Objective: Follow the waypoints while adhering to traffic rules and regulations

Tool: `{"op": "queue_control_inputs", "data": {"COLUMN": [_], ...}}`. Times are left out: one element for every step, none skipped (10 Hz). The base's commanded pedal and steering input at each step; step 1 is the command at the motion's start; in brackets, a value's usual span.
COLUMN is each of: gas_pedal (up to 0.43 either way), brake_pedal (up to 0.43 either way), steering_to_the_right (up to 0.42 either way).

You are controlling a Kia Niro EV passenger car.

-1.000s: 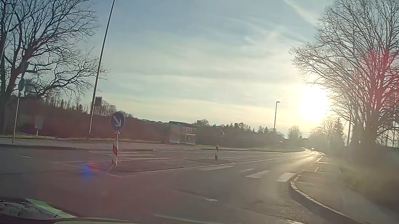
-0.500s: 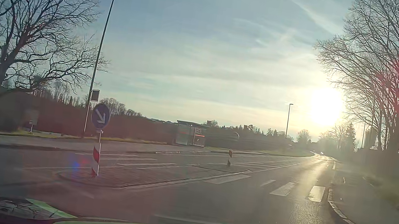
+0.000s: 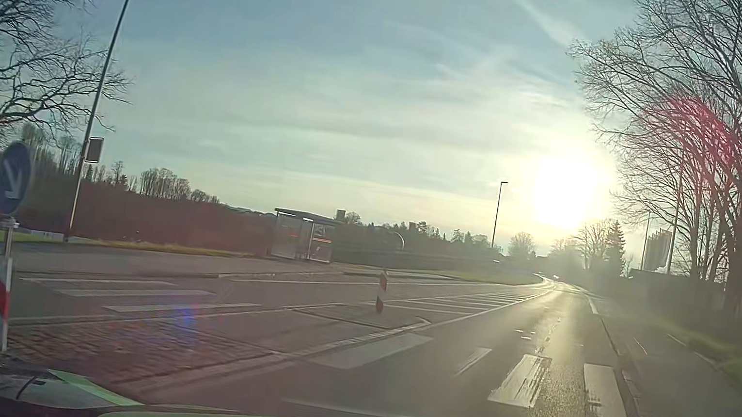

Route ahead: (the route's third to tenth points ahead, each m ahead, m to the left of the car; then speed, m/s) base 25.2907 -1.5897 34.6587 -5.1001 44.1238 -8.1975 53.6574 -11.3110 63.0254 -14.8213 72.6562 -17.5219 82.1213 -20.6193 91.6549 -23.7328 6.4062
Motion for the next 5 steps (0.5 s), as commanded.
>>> {"op": "queue_control_inputs", "data": {"gas_pedal": [0.311,0.311,0.311,0.311,0.319], "brake_pedal": [0.000,0.000,0.000,0.000,0.000], "steering_to_the_right": [0.154,0.156,0.156,0.157,0.156]}}
